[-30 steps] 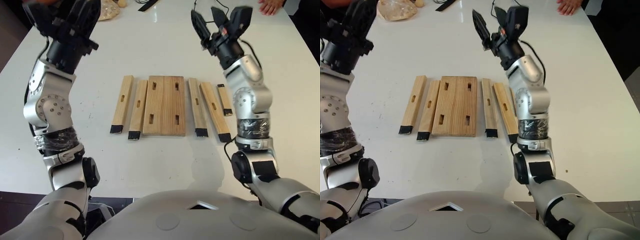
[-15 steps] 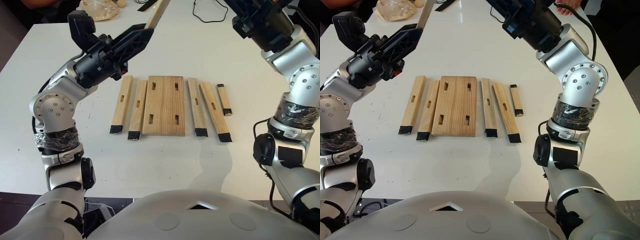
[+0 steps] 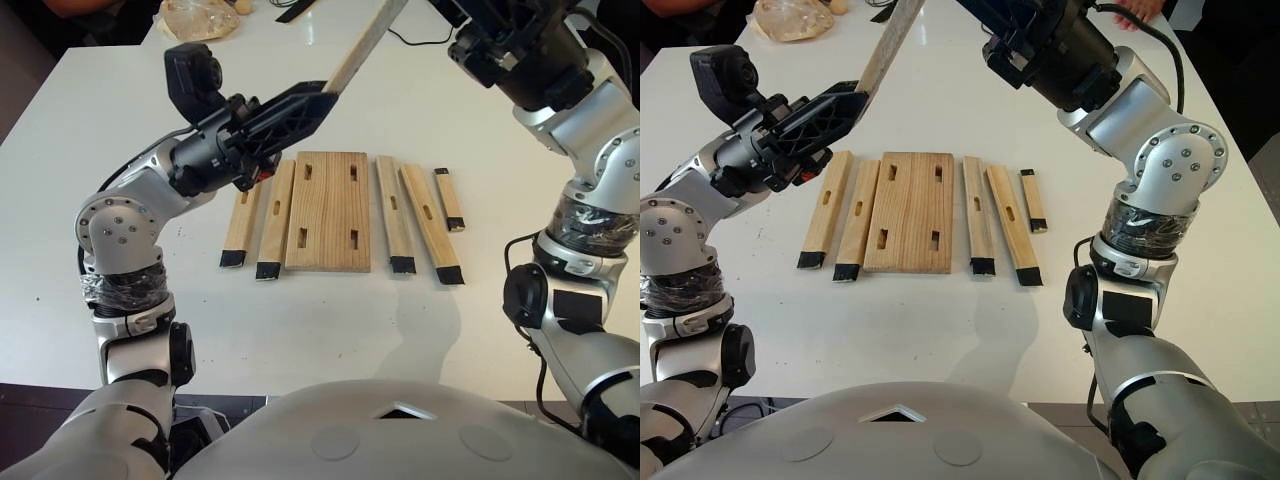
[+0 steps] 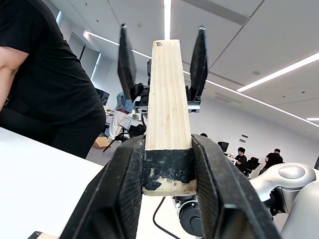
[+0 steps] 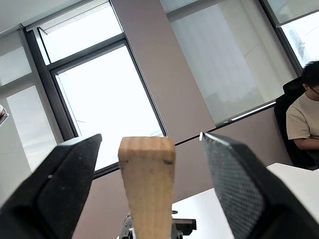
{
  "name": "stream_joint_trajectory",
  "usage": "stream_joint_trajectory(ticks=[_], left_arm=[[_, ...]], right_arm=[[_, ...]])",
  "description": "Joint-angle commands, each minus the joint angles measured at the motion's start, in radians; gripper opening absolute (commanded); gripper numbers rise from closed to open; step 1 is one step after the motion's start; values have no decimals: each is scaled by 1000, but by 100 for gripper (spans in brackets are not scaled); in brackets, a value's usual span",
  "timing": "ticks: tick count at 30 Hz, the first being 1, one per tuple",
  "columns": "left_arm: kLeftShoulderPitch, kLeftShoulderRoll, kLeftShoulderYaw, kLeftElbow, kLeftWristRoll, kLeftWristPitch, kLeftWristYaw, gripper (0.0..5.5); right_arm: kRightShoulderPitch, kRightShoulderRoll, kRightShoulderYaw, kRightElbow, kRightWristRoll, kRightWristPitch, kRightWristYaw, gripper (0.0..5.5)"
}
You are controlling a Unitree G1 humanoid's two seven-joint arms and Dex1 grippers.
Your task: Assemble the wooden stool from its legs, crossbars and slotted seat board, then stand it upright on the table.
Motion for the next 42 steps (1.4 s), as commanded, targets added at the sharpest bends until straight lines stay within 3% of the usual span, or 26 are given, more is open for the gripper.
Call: stream_joint_trajectory(ticks=[1,16,26,31,34,37,42], left_arm=[[9,1,-1,-16,-37,20,30,132],[23,39,-3,3,-43,46,35,132],[19,60,-37,27,146,-57,-9,132],[43,46,-67,36,227,-102,-12,227],[111,81,-144,38,379,-184,-61,229],[193,115,-195,166,566,-307,-84,229],[166,7,-28,311,626,-413,158,229]], right_arm=[[-19,-23,7,-19,76,21,-29,346],[9,-69,38,-42,80,0,-20,133],[84,-138,63,-92,34,5,28,131],[88,-135,65,-92,-28,-40,34,130],[86,-145,62,-78,-117,-90,53,130],[104,-222,101,-20,-324,-192,152,130],[161,-409,291,142,-763,-486,441,130]])
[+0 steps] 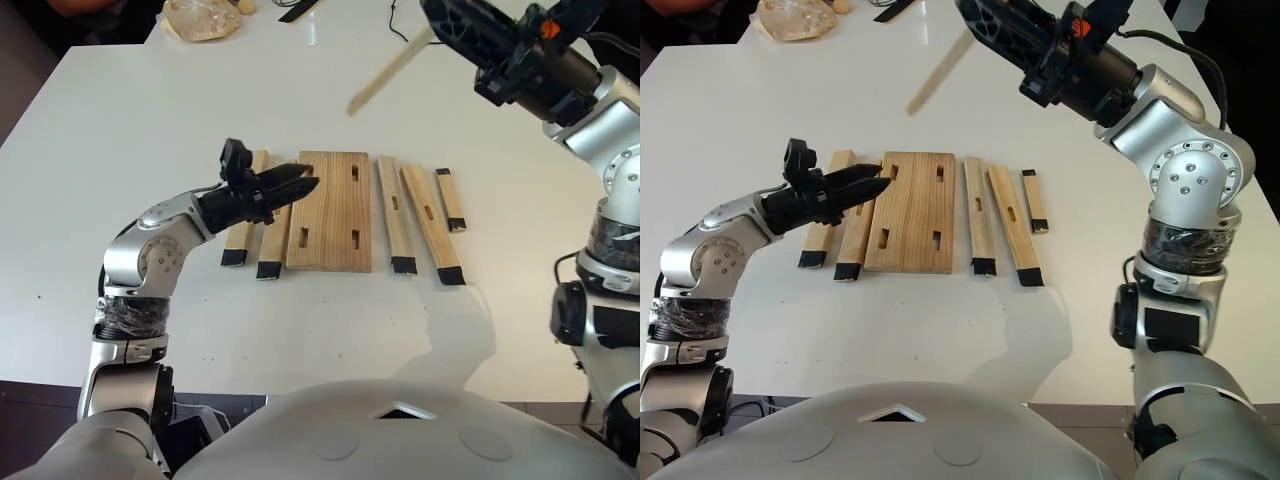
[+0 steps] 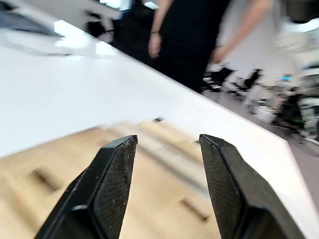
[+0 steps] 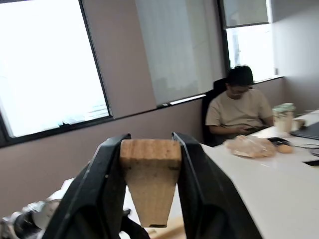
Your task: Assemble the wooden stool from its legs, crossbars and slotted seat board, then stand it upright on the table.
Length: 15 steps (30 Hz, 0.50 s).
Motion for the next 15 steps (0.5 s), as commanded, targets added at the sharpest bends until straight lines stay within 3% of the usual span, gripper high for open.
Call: stream_joint_trajectory(ticks=[1,5,9,12,15], left_arm=[[-57,-128,154,76,32,-95,273,229],[-105,-359,216,30,-18,-146,558,229],[-101,-548,189,-42,-13,-219,691,229],[-108,-609,173,-42,1,-246,728,229],[-116,-599,168,-44,18,-250,724,229]], right_arm=[[51,-140,166,148,-336,-247,235,130],[73,-196,275,266,-549,-430,374,130],[86,-223,297,346,-637,-513,472,130],[113,-237,288,349,-655,-536,522,130],[128,-256,264,342,-645,-530,570,130]])
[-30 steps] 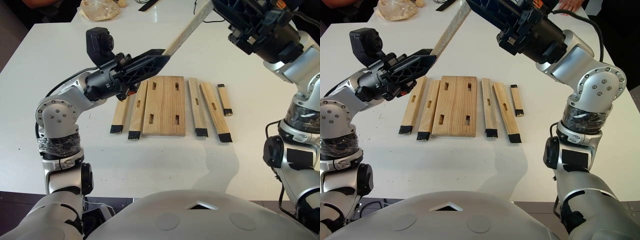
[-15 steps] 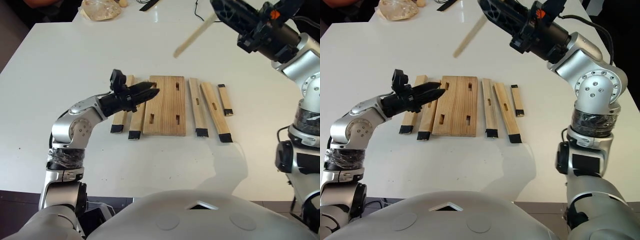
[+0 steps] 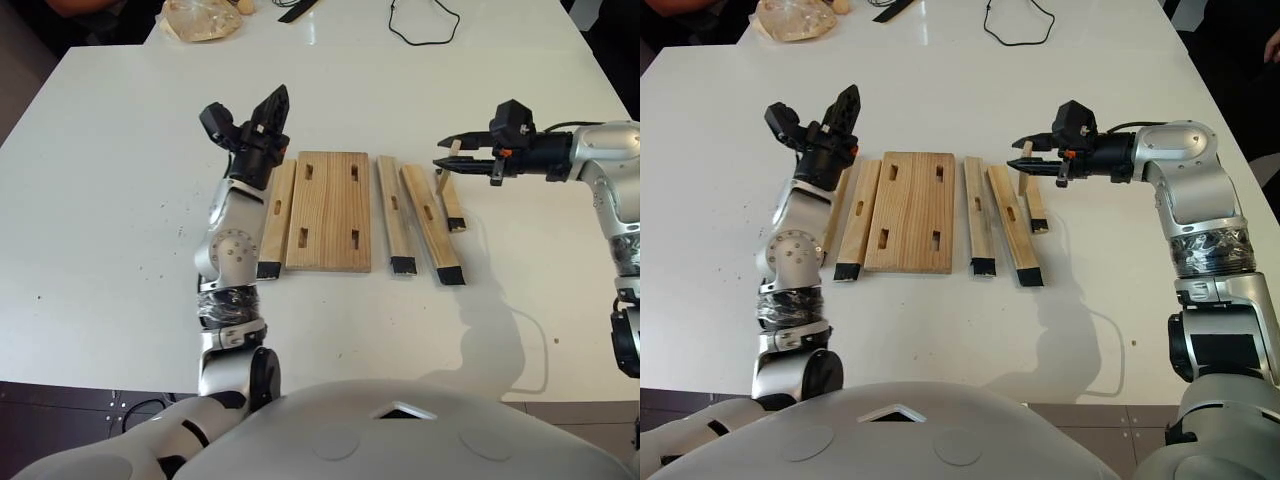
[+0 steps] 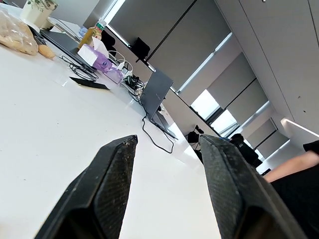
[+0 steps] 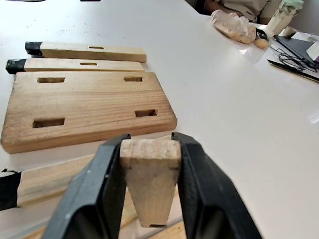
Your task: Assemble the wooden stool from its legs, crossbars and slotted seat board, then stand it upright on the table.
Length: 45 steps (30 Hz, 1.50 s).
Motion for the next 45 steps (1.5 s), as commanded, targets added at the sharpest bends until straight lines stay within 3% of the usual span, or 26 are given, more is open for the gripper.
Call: stream_joint_trajectory(ticks=[1,14,23,32,45], left_arm=[[-21,22,2,-7,26,-12,6,229],[-36,72,61,50,42,-38,4,229],[-35,86,67,86,60,-57,-10,229],[-49,89,63,153,86,-87,-23,229],[-29,85,76,155,96,-98,-21,229]], right_arm=[[24,-37,-30,-20,4,6,66,130],[193,-6,-81,-217,82,129,65,130],[116,22,-125,-149,62,71,39,130],[68,133,-105,-60,49,-10,49,130],[87,111,-102,-67,50,-1,87,130]])
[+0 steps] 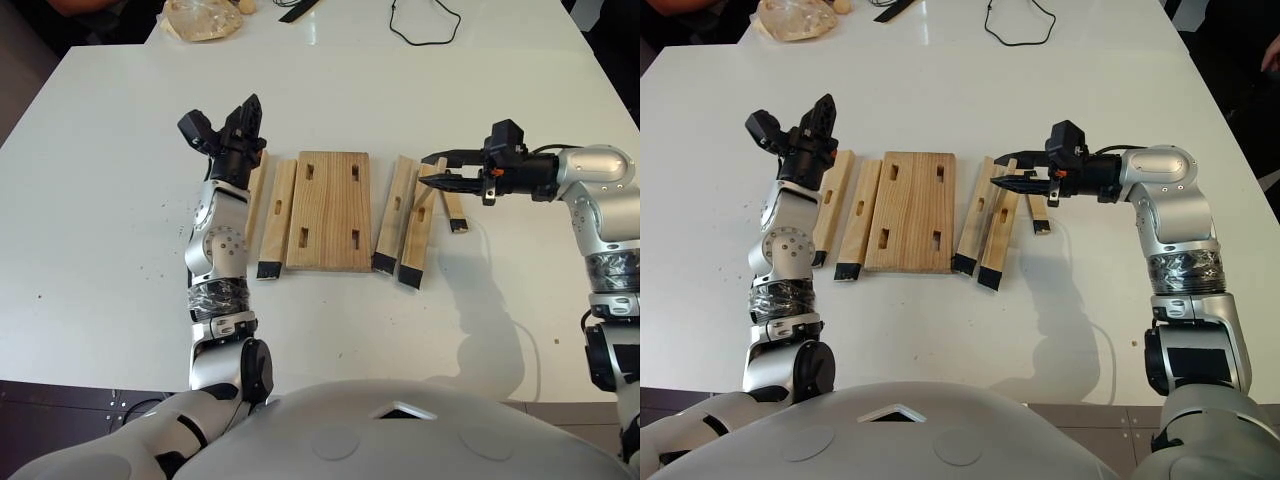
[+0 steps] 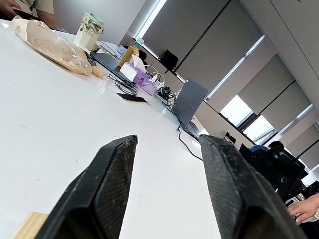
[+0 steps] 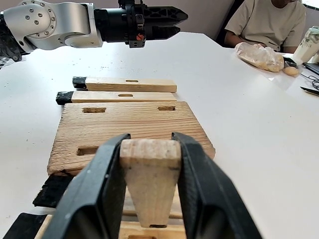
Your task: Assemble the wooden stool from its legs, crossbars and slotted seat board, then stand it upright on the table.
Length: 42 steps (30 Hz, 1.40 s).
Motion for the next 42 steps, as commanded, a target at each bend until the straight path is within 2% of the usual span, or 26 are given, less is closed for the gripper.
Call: stream_joint_trajectory(ticks=[1,31,42], left_arm=[[8,0,0,3,11,-2,4,229],[35,-2,6,4,16,2,13,229],[121,-6,14,-97,-7,43,45,229]], right_arm=[[9,-15,-5,-15,-2,14,9,130],[95,-23,-43,-108,25,104,-48,130],[95,-4,7,15,-26,65,-33,130]])
